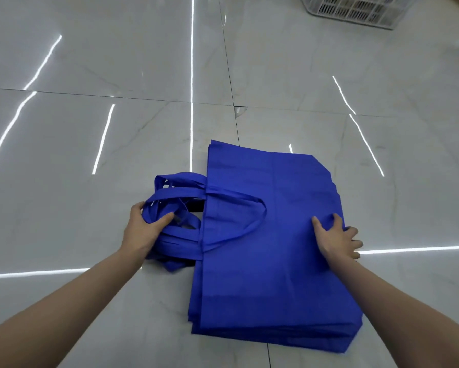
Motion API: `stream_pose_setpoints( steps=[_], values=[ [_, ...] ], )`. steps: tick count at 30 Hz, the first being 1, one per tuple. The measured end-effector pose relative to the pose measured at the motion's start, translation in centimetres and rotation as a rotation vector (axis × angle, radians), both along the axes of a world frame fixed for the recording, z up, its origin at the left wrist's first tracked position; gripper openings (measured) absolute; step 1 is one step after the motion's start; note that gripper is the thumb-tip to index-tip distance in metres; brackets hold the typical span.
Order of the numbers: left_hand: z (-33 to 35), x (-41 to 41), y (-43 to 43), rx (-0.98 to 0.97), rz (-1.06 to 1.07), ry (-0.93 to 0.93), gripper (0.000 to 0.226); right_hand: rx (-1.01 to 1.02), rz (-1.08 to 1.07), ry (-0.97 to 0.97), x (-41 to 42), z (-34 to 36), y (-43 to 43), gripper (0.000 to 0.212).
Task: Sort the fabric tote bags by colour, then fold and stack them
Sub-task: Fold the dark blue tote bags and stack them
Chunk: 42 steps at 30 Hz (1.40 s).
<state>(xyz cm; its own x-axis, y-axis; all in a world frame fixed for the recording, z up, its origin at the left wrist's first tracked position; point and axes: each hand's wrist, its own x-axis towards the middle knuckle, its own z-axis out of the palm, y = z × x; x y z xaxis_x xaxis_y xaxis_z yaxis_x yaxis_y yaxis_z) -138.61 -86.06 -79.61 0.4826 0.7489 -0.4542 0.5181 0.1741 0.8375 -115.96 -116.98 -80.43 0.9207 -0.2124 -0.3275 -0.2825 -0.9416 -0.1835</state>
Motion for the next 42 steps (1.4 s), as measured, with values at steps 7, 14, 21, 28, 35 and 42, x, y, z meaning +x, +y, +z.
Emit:
stream_pose_setpoints(
  steps=[7, 14, 21, 28, 35, 42],
  values=[
    [1.5, -3.3, 3.4, 0.245, 0.027, 0.076, 0.075, -0.036, 0.096, 0.043, -2.4, 0.0, 3.6, 0.074],
    [1.3, -9.6, 5.0, 0.806, -0.228, 0.471, 0.072, 0.056, 0.352, -0.026, -11.1, 0.0, 11.0, 0.072],
    [0.9, -13.6, 3.1, 0.855, -0.243, 0.508, 0.065, 0.108, 0.822, -0.089, -18.7, 3.2, 16.7, 0.044],
    [1.0, -18.8, 4.2, 0.579, 0.374, 0.642, 0.08, 0.186, 1.07, -0.177, -10.3, 3.4, 29.2, 0.059],
    [1.0, -21.6, 5.5, -0.078, 0.746, 0.629, 0.091, 0.155, 0.977, 0.177, -9.3, 1.9, 31.8, 0.064],
    [0.7, -25.5, 8.2, 0.107, 0.635, 0.172, 0.067, 0.086, 1.148, 0.083, -13.7, 2.4, 28.2, 0.048]
  ],
)
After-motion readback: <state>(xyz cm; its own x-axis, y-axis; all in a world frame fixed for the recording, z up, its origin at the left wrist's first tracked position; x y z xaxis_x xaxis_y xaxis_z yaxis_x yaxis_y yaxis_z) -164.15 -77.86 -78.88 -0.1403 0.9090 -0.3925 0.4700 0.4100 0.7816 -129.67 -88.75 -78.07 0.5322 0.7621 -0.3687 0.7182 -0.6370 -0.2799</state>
